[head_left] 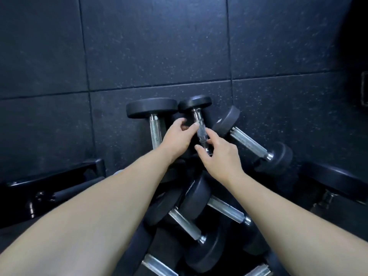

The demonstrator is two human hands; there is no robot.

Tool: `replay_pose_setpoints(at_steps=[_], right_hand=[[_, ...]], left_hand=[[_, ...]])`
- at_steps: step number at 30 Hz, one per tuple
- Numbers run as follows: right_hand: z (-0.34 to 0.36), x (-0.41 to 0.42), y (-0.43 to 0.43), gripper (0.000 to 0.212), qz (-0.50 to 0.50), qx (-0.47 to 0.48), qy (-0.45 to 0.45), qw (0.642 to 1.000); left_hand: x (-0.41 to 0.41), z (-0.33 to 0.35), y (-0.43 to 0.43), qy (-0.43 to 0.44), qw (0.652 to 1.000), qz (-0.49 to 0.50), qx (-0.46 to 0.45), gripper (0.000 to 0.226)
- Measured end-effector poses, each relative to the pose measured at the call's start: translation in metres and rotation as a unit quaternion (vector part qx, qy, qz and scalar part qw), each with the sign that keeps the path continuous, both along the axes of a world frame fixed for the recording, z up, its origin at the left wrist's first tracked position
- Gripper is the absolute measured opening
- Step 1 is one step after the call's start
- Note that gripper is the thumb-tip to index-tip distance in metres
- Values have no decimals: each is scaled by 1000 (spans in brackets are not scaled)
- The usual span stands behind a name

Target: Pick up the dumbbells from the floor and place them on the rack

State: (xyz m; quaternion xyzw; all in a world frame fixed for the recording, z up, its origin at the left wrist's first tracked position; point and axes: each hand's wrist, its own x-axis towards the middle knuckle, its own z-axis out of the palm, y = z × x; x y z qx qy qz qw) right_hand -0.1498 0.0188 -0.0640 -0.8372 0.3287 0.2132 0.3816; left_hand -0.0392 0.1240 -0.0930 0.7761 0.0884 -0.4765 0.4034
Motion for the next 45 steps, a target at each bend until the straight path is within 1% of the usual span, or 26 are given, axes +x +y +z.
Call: replay_pose_setpoints(at_steps=[2, 3, 5, 6, 8, 11, 13, 16, 18, 20, 22, 24, 28, 32, 37, 41, 45], right_hand=[[-4, 3, 0, 59, -22, -10, 0, 1000], [-5, 4, 0, 60, -31, -17, 4, 999], [-8, 5, 3, 62, -35, -31, 10, 999], [-9, 6, 5, 63, -38, -38, 12, 998], [-12, 9, 8, 64, -49, -49, 16, 997], [-14, 15, 10, 62, -63, -59, 23, 996], [-14, 14, 12, 62, -66, -60, 23, 996], [-15, 10, 17, 62, -70, -45, 25, 996], [-18, 7, 20, 66, -86, -5, 28, 996], [-23, 5, 17, 68, -117, 59, 22, 991], [-24, 5, 10, 66, -139, 113, 10, 984], [-21, 5, 3, 63, -137, 135, -5, 981], [-1, 9, -4, 61, -147, 158, -28, 976], [50, 8, -9, 54, -184, 197, -65, 961], [139, -7, -25, 49, -253, 227, -97, 936], [222, -36, -50, 41, -317, 210, -134, 915], [306, -78, -84, 43, -382, 181, -165, 891]], left_hand=[[5, -17, -6, 5, 1000, 1, -15, 95], [6, -19, -10, 16, 999, 10, -33, 83], [9, -26, -16, 50, 995, 37, -82, 43], [11, -32, -17, 65, 991, 46, -104, 29], [14, -38, -20, 88, 985, 66, -133, 17], [16, -42, -22, 104, 980, 97, -136, 3], [14, -42, -24, 105, 980, 107, -132, 11], [13, -37, -22, 93, 983, 90, -133, 11], [12, -35, -20, 89, 984, 65, -142, 12], [13, -30, -18, 84, 983, 57, -151, 12], [17, -22, -17, 77, 984, 54, -154, 7], [20, -13, -17, 65, 985, 50, -154, 6], [23, 16, -19, 9, 990, 24, -137, 21], [25, 72, -27, -37, 990, -37, -132, 22], [16, 164, -55, -55, 981, -100, -154, 16], [-4, 246, -93, -41, 969, -155, -189, 19], [-37, 327, -146, -17, 945, -221, -238, 24]])
